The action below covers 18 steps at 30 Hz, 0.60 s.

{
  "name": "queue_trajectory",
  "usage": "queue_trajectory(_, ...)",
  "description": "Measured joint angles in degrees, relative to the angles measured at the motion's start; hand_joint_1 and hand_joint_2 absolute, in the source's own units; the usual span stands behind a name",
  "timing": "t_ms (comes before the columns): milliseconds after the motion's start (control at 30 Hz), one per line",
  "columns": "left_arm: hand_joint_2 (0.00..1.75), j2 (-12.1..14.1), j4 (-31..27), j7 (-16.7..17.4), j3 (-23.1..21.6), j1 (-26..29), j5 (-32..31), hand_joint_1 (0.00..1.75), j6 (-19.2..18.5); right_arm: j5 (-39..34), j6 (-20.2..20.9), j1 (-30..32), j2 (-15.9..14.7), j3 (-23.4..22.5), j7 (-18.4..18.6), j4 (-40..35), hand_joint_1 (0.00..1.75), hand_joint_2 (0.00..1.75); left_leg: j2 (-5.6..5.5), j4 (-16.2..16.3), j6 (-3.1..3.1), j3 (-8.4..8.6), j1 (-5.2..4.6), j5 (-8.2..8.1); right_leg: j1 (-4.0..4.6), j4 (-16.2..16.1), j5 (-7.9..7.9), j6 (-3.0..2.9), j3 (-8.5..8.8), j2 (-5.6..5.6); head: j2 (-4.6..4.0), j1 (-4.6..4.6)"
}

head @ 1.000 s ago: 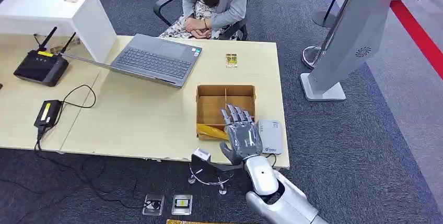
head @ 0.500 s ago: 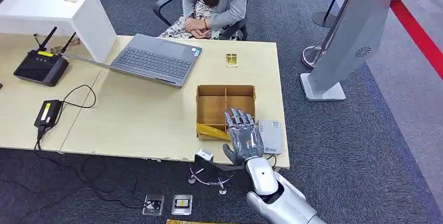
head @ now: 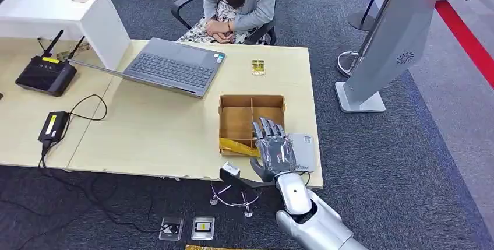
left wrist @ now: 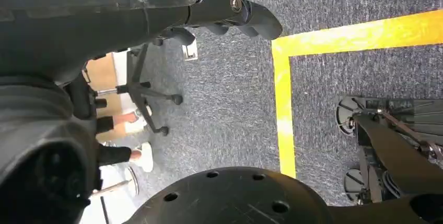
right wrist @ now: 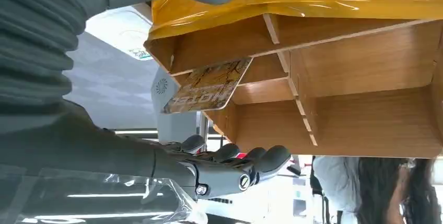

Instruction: Pass the card to the sensor for recognition and then transmit it.

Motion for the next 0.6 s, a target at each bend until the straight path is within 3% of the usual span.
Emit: queue_trajectory(600,0.00,0.0,0.0,-0.1,-0.1,0.0,-0.5,0.00,-0.2,-0.5,-0.1,-2.1,0.0,-1.7,1.0,3.2,0.00,1.75,0.00,0.0,0.00,0.00,0.00,0.00,0.00,0.0,0.00,0.00,0.00,0.00,-0.02,0.00)
